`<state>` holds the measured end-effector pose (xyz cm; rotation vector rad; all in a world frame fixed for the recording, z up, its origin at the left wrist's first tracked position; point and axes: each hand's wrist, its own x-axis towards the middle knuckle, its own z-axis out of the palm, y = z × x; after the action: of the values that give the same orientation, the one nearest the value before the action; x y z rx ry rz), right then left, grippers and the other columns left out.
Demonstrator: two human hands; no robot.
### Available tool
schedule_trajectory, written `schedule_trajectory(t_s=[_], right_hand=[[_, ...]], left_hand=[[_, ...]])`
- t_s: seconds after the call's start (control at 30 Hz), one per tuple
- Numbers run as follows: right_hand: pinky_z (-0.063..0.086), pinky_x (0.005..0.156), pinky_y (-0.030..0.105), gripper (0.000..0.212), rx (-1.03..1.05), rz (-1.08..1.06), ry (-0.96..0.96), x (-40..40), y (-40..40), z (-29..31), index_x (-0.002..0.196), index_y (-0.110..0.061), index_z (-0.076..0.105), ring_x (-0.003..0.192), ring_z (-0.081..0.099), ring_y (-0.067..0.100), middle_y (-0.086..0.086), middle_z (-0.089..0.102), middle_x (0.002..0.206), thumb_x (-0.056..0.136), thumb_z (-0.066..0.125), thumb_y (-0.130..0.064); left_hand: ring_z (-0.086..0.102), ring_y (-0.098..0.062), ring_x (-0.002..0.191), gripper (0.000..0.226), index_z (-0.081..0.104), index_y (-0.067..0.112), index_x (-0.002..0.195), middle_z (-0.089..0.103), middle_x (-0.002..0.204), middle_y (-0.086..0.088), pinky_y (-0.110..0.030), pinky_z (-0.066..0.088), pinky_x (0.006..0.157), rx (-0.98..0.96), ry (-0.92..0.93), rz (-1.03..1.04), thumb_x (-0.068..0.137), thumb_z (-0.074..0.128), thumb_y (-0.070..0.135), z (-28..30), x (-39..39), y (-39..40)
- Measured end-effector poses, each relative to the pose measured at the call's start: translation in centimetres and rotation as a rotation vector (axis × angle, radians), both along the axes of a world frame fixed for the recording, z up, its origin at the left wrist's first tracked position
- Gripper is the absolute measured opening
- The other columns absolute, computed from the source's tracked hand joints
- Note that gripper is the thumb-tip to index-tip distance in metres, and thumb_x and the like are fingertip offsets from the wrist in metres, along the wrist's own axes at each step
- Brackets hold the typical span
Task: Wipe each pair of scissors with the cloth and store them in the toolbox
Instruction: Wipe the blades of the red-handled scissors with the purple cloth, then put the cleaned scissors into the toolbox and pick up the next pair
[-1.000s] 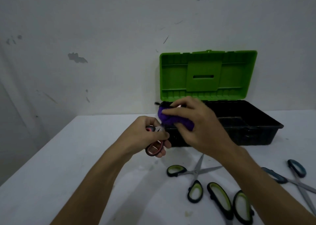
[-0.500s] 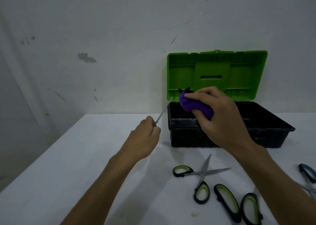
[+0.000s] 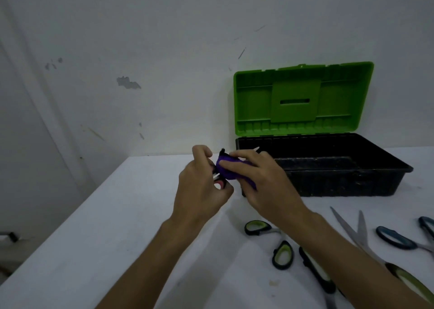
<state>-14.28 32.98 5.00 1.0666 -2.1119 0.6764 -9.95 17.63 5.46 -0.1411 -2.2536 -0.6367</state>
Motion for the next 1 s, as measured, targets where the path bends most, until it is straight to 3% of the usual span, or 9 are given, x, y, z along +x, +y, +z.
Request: schedule_trajectory(t_s=[0.13,0.27,0.43,0.6,0.77,1.0], right_hand=[[0.044,0.075,0.029,0.047,-0.029,-0.061,0.05,-1.2,0.9,0.6,0.126,-0.02,0.063,0.088,0.049,0.022,0.001,0.063,0.12,0.085,0.066,0.002],[0.031,0.081,0.025,0.044,-0.086,-0.242,-0.053,-3.9,4.2,1.8,0.127,-0.023,0.062,0.091,0.041,0.015,0.002,0.065,0.115,0.088,0.061,-0.001],[0.026,0.077,0.024,0.041,-0.11,-0.365,-0.109,-6.9,8.1,3.2,0.126,-0.023,0.062,0.089,0.039,0.014,0.003,0.064,0.109,0.089,0.062,-0.006],[0.033,0.08,0.026,0.041,-0.04,-0.372,-0.234,-9.7,9.7,4.6,0.124,-0.027,0.064,0.092,0.048,0.017,0.001,0.065,0.107,0.087,0.063,-0.008],[0.04,0.086,0.026,0.039,0.088,-0.393,-0.398,-13.1,11.1,5.7,0.121,-0.031,0.065,0.104,0.057,0.021,0.0,0.066,0.115,0.087,0.063,-0.011],[0.036,0.083,0.02,0.038,0.193,-0.352,-0.548,-16.8,11.6,4.5,0.119,-0.033,0.066,0.108,0.058,0.015,-0.008,0.065,0.121,0.087,0.065,-0.013]], left_hand=[[0.055,-0.012,0.064,0.06,0.034,0.018,0.105,0.054,0.08,0.006,-0.007,0.036,0.059,0.025,0.066,-0.028,0.064,0.078,0.014,0.3,0.1,-0.4],[0.057,-0.013,0.065,0.057,0.033,0.023,0.1,0.057,0.08,0.004,-0.009,0.04,0.057,0.051,0.036,-0.05,0.065,0.077,0.014,0.7,-0.3,-0.3],[0.051,-0.01,0.073,0.027,0.056,0.018,0.091,0.056,0.08,0.008,-0.016,0.037,0.063,-0.049,-0.074,-0.111,0.073,0.077,0.019,1.5,-4.3,-0.3],[0.051,-0.017,0.083,0.02,0.067,0.015,0.091,0.059,0.083,0.004,-0.022,0.028,0.067,-0.143,-0.152,-0.134,0.077,0.074,0.026,2.2,-11.3,1.5],[0.063,-0.02,0.089,0.015,0.071,0.021,0.087,0.07,0.088,0.001,-0.026,0.04,0.07,-0.174,-0.406,-0.158,0.08,0.073,0.033,2.6,-18.0,4.3],[0.038,-0.027,0.124,0.024,0.07,0.031,0.091,0.062,0.114,0.0,-0.047,0.029,0.103,-0.615,-0.771,-0.036,0.076,0.072,0.05,0.6,-23.2,7.0]])
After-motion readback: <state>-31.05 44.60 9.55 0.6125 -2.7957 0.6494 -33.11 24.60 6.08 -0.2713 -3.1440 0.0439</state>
